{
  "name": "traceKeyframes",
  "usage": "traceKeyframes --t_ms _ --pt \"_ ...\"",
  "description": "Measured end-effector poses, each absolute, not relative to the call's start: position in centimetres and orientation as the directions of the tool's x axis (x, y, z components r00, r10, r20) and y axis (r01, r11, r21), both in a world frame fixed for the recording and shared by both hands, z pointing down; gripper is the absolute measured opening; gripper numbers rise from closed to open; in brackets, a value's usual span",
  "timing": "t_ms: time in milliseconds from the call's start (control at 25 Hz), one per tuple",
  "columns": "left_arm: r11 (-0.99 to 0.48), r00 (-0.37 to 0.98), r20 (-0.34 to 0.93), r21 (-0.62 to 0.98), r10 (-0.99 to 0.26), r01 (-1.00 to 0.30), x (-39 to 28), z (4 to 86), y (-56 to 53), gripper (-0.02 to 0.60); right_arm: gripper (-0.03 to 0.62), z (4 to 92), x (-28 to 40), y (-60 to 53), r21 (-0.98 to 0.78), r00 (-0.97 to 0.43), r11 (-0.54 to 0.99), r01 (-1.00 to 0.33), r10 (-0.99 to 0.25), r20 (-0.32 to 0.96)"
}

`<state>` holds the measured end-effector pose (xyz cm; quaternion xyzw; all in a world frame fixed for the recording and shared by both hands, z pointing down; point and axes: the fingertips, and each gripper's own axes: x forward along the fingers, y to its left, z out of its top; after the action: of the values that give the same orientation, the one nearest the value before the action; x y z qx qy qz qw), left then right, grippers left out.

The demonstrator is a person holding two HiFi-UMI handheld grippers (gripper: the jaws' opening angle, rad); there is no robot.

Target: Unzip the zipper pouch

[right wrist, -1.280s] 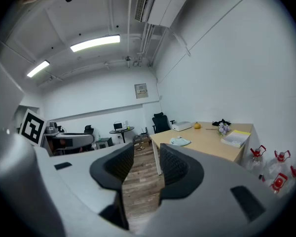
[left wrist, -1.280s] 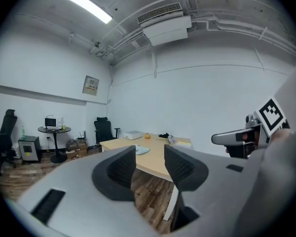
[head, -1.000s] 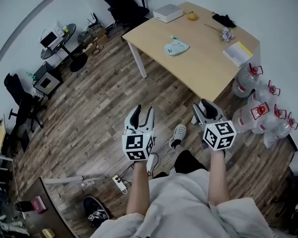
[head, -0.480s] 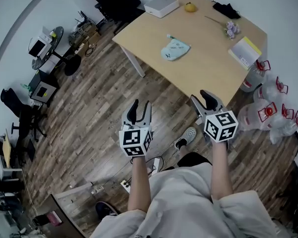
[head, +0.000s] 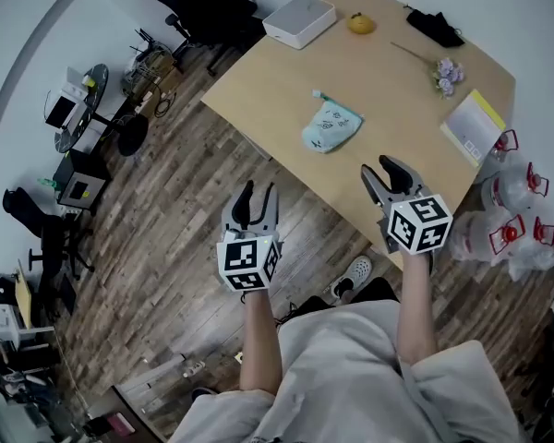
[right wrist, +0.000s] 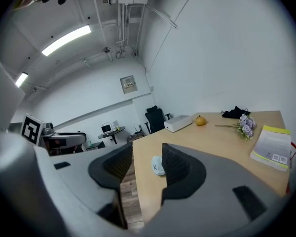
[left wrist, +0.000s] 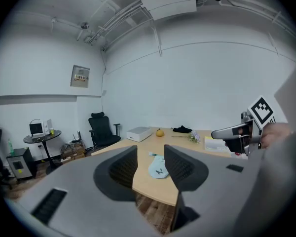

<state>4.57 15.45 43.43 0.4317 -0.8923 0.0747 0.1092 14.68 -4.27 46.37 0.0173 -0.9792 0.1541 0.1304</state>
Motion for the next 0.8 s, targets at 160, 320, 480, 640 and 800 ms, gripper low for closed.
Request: traceKeyframes --t_ms 160,320,480,640,800 --pt "0.625 -0.604 0.297 -0.033 -0.739 -0.780 1.6 45.5 14.0 0.173 0.196 48.3 13.0 -6.8 -0.306 -0.953 0.947 -0.101 -0.004 0.302" --pt "0.636 -0.605 0.310 -0.001 -0.734 -0.772 -1.3 46.5 13.2 0.173 0.196 49.5 12.1 -8.5 -0.315 -0.942 0.939 -0.136 -0.025 0.334" --pt "0.607 -0.574 0.311 0.011 -0.757 -0.795 -4.3 46.9 10.8 0.173 0.196 49.7 10.7 -10.5 -0.313 -0.938 0.932 -0.182 -0.069 0.339" --pt "0.541 -0.510 0.304 0.018 -0.804 -0.841 -8.2 46.7 6.6 0.172 0.196 49.5 8.4 -13.2 -0.314 -0.933 0.917 -0.247 -0.137 0.334" --pt "0.433 -0.408 0.312 0.012 -0.858 -0.901 -12.4 46.5 1.1 0.173 0.198 49.6 5.5 -16.1 -0.325 -0.914 0.884 -0.336 -0.223 0.337"
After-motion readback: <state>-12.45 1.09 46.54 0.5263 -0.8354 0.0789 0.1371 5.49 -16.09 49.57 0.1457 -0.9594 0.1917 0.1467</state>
